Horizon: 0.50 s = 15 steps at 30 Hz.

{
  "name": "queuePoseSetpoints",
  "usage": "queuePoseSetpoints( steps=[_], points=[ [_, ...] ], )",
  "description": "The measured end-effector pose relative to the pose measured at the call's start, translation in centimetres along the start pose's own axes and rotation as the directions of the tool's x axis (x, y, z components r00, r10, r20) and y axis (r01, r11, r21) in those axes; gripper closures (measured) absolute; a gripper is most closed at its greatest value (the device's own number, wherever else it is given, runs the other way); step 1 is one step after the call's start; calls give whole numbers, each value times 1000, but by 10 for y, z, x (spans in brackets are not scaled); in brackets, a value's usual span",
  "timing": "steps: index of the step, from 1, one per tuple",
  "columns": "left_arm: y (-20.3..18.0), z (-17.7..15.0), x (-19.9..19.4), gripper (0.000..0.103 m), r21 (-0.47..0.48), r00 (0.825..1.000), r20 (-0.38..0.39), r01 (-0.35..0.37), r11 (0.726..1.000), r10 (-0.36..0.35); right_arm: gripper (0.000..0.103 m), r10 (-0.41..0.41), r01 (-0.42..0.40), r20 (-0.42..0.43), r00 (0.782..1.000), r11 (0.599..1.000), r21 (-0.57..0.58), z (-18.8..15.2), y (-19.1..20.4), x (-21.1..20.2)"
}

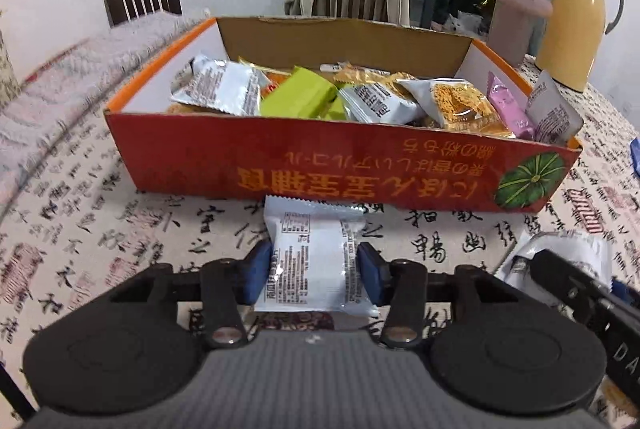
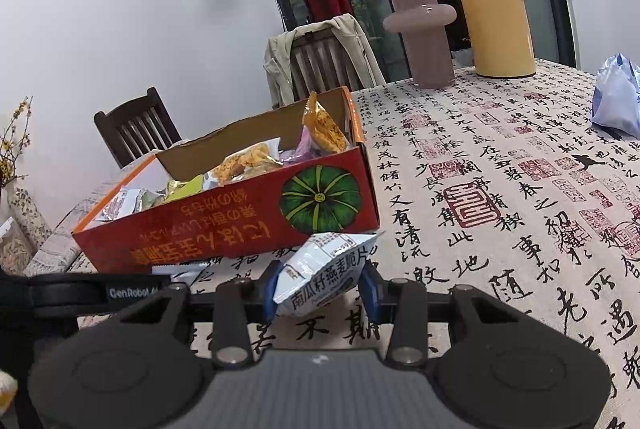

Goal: Organize snacks
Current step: 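Carry both white packets over the box and open both tools to release them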

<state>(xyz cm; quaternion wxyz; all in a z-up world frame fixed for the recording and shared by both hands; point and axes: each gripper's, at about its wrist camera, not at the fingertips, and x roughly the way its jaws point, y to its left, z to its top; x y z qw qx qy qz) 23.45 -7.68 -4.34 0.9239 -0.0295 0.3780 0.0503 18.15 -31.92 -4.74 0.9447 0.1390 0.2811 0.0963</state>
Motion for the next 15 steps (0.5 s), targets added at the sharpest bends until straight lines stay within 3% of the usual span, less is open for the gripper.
queuePoseSetpoints(
  steps=[15],
  points=[
    [20,-2,-28,57,-19,996,78,48,999,-47,63,7,-7,23,1000,1000,-7,0,0,-5]
  ],
)
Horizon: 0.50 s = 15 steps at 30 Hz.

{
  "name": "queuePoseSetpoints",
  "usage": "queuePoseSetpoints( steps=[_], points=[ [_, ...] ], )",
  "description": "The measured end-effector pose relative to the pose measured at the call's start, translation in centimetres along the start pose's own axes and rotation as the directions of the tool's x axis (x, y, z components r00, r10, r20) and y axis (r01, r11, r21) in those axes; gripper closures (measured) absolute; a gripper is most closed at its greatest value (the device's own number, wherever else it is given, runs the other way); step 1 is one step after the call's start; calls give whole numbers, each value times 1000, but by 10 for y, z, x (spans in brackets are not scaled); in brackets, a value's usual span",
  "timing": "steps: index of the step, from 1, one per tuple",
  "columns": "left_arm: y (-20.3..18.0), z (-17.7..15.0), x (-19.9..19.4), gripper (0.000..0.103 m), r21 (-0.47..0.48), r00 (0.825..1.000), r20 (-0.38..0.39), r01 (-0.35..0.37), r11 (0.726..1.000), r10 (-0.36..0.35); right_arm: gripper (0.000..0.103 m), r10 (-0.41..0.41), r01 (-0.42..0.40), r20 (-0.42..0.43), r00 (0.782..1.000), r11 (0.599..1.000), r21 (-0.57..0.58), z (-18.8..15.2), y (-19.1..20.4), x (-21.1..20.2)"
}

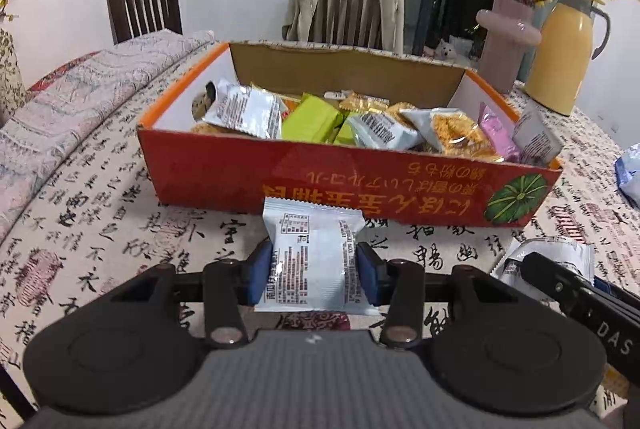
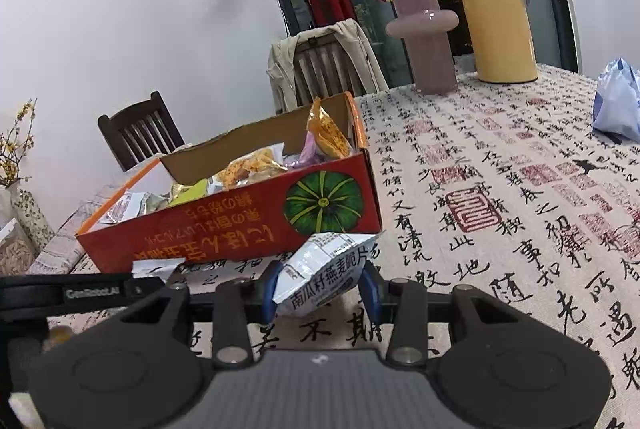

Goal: Organize snacks
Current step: 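Carry both white packets over the box and open both tools to release them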

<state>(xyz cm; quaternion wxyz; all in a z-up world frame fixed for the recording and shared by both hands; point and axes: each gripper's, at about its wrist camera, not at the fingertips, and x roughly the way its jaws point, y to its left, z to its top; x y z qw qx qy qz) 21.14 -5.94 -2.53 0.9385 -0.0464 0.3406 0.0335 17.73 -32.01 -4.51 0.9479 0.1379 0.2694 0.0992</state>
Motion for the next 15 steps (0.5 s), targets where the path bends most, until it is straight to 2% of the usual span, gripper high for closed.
queuePoseSetpoints(
  steps=[5,10,15],
  points=[
    [6,11,-21,57,-5,997,62,42,999,-42,63,20,-19,30,999,1000,-25,8,10,-18],
    [13,29,-37,57,-17,990,120,79,997,-77,63,55,-46,95,994,995,-92,30,29,-32],
    [18,48,-45,57,-14,984,163,80,997,-77,63,70,-50,134,989,989,-142,53,46,-31]
  ],
)
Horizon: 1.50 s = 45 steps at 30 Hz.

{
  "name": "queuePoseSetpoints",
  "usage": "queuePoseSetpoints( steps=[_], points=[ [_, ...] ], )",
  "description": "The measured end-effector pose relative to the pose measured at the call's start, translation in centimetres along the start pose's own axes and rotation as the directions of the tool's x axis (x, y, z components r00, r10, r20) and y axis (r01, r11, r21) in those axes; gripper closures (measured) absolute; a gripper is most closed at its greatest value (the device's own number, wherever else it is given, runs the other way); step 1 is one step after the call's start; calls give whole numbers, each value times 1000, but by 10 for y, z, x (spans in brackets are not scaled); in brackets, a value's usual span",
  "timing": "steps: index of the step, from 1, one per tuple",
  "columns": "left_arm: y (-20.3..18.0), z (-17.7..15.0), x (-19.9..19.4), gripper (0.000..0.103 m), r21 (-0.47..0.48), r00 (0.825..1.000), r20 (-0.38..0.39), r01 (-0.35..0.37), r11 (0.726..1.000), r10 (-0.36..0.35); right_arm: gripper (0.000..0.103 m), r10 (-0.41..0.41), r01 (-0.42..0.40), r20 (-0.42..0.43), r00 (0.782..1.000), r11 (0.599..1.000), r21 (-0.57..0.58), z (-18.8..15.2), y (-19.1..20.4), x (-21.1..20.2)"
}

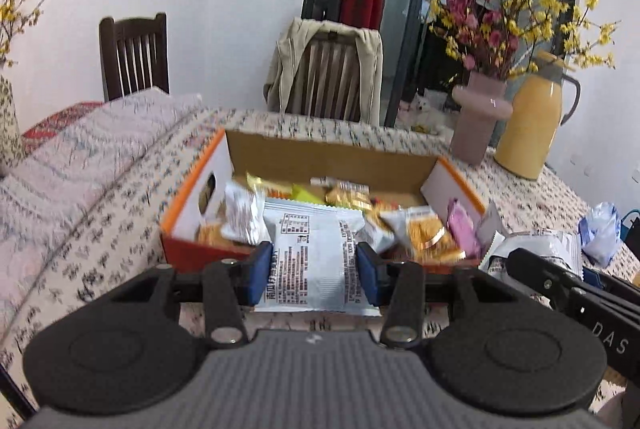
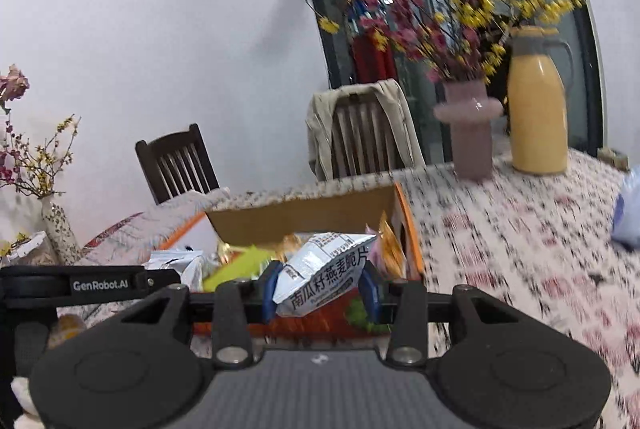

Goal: Organize snacks
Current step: 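Carry both white packets over the box and open both tools to release them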

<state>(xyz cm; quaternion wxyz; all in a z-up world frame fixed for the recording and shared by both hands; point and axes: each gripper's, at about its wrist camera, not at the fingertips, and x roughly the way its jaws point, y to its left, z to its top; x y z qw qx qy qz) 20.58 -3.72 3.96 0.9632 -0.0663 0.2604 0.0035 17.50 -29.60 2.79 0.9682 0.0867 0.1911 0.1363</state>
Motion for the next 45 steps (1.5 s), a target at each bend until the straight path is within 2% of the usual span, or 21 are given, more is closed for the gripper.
queuePoseSetpoints(
  steps=[10,20,26,29,37,39,41,42,43,44,45],
  points=[
    [9,35,12,57,-1,999,49,-19,1000,19,63,13,-12,13,1000,998,-55,33,19,35],
    [20,54,54,57,-19,998,31,-45,999,45,63,-15,14,-24,1000,999,-49,48,17,85],
    [25,51,84,57,-32,998,19,-56,998,57,63,-34,33,-42,999,999,-37,42,10,115],
    [28,44,92,57,-26,997,41,-66,997,67,63,-32,31,-15,999,999,-28,32,7,121],
    [28,35,101,57,-7,998,27,-54,998,54,61,-45,44,-21,999,998,-37,23,6,129],
    [28,34,99,57,-15,998,38,-48,999,49,58,-44,43,-17,999,998,-35,23,6,128],
    [29,34,95,48,-26,998,56,-39,999,40,52,-45,45,-3,999,998,-38,24,6,124],
    [30,35,92,44,-31,997,66,-37,999,39,39,-46,46,7,999,998,-38,25,7,122],
    [30,35,90,30,-35,996,77,-39,999,42,20,-51,51,20,999,998,-36,26,6,120],
    [30,35,87,15,-41,994,94,-46,998,49,13,-58,59,36,998,998,-33,26,5,117],
    [31,35,84,8,-46,992,111,-54,998,59,4,-67,69,54,996,997,-31,26,5,115]
  ],
)
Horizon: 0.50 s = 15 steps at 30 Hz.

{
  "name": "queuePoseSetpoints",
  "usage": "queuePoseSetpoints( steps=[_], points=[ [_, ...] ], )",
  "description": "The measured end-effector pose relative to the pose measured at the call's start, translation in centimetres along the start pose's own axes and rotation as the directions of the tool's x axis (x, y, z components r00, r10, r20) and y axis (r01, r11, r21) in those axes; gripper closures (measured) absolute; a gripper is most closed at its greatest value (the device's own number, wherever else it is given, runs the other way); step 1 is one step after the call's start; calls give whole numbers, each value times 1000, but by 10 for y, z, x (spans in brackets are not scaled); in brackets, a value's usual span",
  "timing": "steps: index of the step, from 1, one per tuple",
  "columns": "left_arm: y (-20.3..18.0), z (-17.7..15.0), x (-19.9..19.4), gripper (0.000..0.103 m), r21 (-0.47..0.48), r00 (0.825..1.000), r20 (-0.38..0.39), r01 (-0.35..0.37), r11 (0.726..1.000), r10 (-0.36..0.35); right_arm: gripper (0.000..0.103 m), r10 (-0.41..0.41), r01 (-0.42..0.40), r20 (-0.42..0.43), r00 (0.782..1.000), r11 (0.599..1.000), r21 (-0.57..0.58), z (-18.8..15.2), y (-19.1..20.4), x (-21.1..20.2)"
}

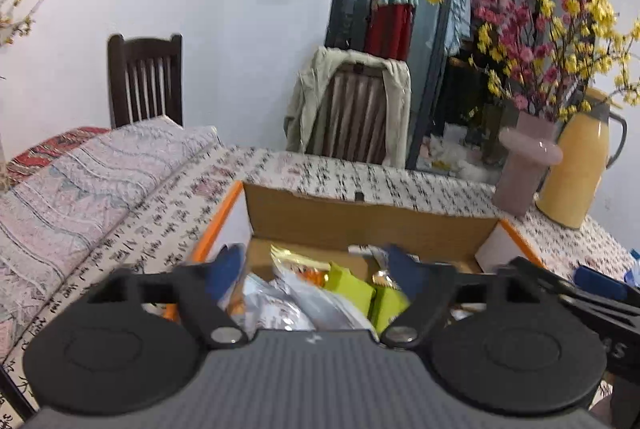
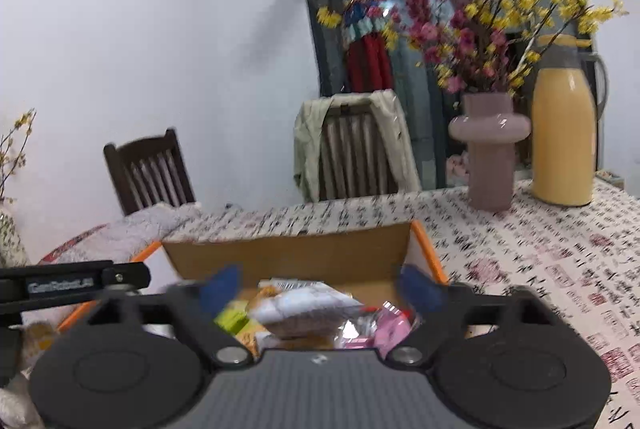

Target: Organize snacks

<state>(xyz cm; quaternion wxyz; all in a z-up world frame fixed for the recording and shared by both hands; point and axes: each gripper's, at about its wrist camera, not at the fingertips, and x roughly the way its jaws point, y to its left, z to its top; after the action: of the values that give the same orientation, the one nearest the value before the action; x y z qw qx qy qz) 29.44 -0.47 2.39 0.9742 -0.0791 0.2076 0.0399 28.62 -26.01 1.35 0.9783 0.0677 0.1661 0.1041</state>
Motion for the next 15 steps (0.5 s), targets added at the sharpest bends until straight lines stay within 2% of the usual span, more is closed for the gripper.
queuePoseSetpoints(
  steps=[1,4,15],
  points=[
    [0,1,-3,0,-2,1000,16,-10,1000,10,0,-5,5,11,1000,1000,2,1,0,-2],
    [-1,2,-6,0,4,1000,22,-10,1000,9,0,14,-14,8,1000,1000,18,2,-3,-4],
    [-4,5,-17,0,16,999,35,-17,1000,16,0,5,-5,6,1000,1000,4,3,0,-4]
  ],
)
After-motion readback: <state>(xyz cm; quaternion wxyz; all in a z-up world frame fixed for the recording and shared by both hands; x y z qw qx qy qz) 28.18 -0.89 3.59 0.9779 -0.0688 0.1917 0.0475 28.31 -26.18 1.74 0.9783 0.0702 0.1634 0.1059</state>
